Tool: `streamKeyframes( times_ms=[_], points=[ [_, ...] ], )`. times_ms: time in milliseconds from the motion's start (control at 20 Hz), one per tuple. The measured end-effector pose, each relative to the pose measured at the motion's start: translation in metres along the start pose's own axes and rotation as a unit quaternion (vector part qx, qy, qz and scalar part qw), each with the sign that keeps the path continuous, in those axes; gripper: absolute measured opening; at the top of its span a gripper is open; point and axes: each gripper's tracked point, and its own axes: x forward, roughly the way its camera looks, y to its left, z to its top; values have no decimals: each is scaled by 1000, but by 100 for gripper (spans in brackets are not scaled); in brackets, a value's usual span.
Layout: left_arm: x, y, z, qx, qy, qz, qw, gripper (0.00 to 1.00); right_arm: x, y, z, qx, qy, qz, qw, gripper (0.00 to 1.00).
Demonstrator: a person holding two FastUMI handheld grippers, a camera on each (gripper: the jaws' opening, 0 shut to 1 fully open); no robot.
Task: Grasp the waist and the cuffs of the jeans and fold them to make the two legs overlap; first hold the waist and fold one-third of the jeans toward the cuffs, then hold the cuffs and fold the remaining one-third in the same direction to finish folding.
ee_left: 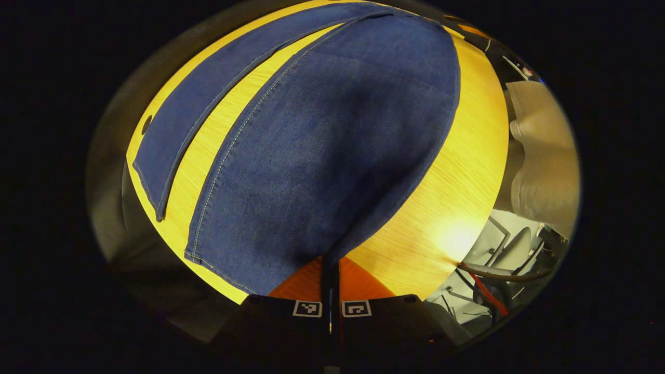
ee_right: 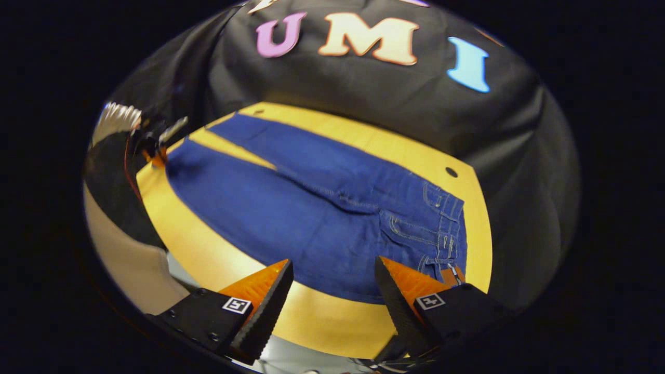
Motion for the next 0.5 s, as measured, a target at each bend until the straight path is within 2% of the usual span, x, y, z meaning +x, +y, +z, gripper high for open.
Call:
streamKeyframes(
  times_ms=[100,200,350,500],
  points=[
    [0,0,0,-5,9,4,1000,0,11,-12,-25,-69,50,25,996,98],
    [1,-1,0,-15,17,6,1000,0,22,-22,-49,-122,97,47,987,99],
    [1,0,1,-29,21,11,999,0,40,-33,-62,-154,126,75,977,98],
    [1,-1,1,-41,26,16,999,0,51,-33,-72,-158,153,100,970,99]
  ],
)
